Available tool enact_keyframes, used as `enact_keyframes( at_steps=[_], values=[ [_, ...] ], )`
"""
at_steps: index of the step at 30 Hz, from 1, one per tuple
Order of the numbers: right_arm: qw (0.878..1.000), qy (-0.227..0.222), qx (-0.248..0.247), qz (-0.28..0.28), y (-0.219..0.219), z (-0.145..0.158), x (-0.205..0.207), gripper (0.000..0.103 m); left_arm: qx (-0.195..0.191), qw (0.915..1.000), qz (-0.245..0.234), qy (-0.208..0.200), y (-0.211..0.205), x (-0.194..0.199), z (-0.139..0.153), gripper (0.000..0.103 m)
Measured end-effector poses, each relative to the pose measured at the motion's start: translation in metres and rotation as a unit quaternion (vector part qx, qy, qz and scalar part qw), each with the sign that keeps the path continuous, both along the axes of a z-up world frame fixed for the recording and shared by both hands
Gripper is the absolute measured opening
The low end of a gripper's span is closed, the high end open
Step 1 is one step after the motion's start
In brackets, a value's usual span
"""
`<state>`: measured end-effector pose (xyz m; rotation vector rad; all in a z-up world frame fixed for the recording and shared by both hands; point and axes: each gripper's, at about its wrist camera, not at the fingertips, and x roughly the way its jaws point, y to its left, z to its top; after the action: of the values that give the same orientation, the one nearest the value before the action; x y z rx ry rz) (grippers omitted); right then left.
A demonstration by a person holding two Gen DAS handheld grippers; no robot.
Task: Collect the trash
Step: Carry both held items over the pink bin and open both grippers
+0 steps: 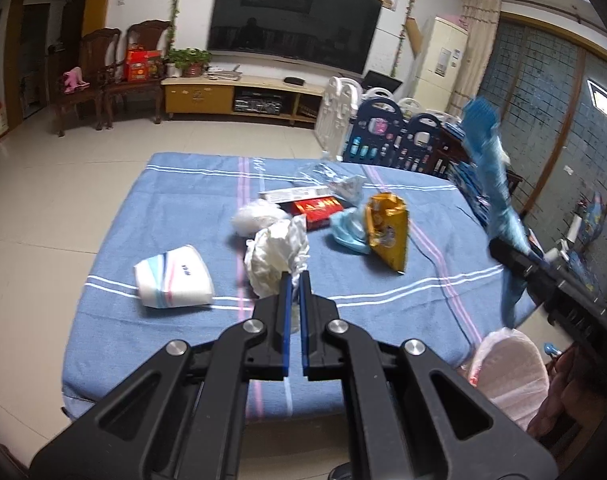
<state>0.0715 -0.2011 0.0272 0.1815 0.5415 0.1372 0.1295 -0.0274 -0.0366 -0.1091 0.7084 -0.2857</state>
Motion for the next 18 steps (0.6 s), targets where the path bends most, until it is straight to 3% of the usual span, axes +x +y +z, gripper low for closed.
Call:
enact_keyframes(
  at_steps=[4, 7, 11, 14, 17, 18],
  values=[
    [0.999, -0.020, -0.004, -0.033, -0.046, 0.014, -0.041, 0.026, -0.006, 0.9978, -0.067, 0.003, -0.040, -0.001, -0.003, 0.004],
    [0.998, -0.012, -0.010, -0.056, -0.079, 0.010, -0.073, 0.026, -0.009, 0.9883, -0.152, -0.003, -0.089, -0.009, -0.004, 0.004],
    [0.996, 0.020, -0.029, -0.087, -0.114, -0.006, -0.117, 0.026, -0.026, 0.9630, -0.268, 0.007, -0.154, -0.028, -0.010, 0.004],
    [0.993, 0.038, -0.053, -0.103, -0.128, -0.015, -0.139, 0.026, -0.003, 0.9345, -0.355, 0.021, -0.213, -0.050, -0.025, 0.004],
    [0.989, 0.059, -0.069, -0.119, -0.144, -0.023, -0.154, 0.026, 0.021, 0.9129, -0.406, 0.036, -0.256, -0.068, -0.044, 0.004],
    [0.988, 0.064, -0.069, -0.123, -0.149, -0.025, -0.157, 0.027, 0.032, 0.9082, -0.415, 0.040, -0.266, -0.073, -0.051, 0.010]
  ],
)
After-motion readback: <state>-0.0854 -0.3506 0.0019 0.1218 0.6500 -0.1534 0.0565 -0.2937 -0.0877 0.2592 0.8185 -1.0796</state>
